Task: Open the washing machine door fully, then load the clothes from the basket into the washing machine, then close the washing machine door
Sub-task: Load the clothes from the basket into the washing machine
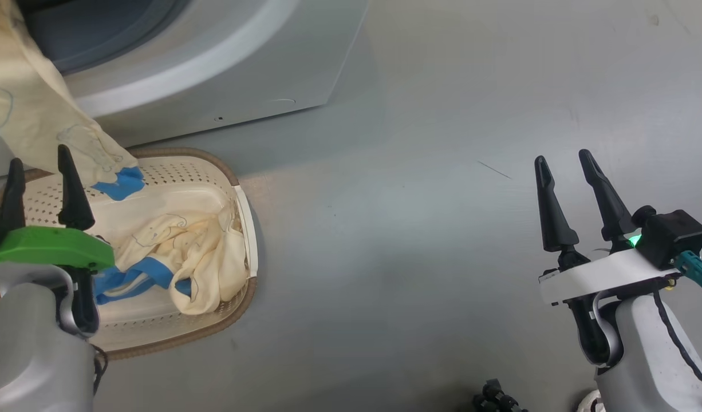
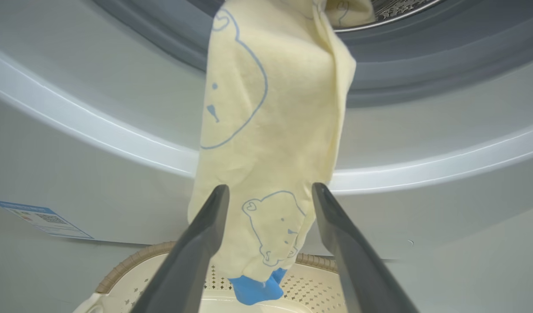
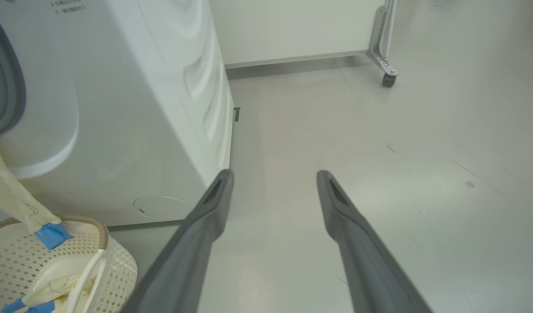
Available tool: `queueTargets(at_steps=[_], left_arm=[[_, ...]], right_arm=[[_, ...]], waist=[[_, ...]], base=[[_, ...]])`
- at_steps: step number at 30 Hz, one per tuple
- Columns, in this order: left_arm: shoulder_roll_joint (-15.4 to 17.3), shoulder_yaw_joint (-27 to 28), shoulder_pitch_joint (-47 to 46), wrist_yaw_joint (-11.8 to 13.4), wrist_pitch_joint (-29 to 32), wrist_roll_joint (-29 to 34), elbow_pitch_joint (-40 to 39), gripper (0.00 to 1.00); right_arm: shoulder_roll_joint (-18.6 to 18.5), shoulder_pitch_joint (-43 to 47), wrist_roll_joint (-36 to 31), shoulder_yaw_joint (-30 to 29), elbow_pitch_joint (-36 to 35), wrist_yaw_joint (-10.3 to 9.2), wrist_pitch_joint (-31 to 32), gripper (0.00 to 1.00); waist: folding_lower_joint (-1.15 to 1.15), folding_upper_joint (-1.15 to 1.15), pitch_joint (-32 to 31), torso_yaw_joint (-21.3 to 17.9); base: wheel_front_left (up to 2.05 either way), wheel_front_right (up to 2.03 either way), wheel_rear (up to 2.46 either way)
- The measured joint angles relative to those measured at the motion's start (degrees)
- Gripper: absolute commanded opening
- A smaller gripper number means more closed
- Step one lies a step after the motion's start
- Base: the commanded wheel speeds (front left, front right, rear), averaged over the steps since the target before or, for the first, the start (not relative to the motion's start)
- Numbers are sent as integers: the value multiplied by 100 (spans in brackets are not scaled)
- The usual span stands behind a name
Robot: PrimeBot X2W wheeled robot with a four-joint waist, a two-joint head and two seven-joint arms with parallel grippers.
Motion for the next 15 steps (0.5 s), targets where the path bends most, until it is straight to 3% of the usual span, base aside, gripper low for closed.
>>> queueTargets(at_steps=[15], left_arm=[[324, 138, -846, -197, -4, -45, 802, 100]], right_arm=[[-9, -256, -2, 60, -51, 0, 0, 100]], waist=[[0, 0, 497, -47]], base=[[0, 0, 0]])
